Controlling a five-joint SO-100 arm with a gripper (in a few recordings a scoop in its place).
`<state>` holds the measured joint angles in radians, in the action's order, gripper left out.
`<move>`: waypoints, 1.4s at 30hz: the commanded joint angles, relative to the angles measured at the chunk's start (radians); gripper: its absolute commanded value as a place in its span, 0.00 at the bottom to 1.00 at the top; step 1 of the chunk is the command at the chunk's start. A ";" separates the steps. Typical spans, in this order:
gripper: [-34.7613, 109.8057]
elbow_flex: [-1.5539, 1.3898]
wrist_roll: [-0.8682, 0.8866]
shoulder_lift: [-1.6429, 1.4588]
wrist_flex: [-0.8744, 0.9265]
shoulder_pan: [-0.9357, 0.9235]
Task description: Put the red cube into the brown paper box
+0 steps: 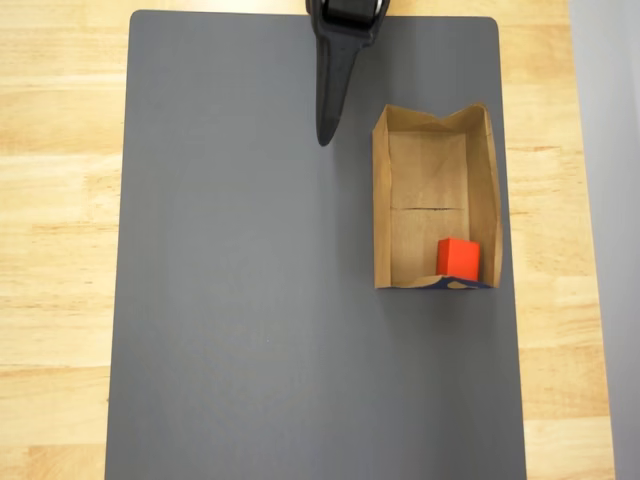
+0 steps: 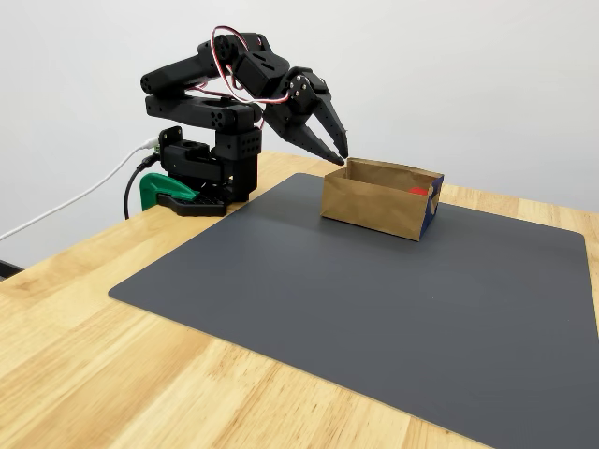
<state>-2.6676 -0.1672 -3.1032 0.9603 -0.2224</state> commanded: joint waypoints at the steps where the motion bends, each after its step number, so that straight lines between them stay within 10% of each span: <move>1: 0.24 -0.005 0.023 -0.025 0.054 0.008; 42: 0.24 -0.005 0.126 -0.038 0.143 0.018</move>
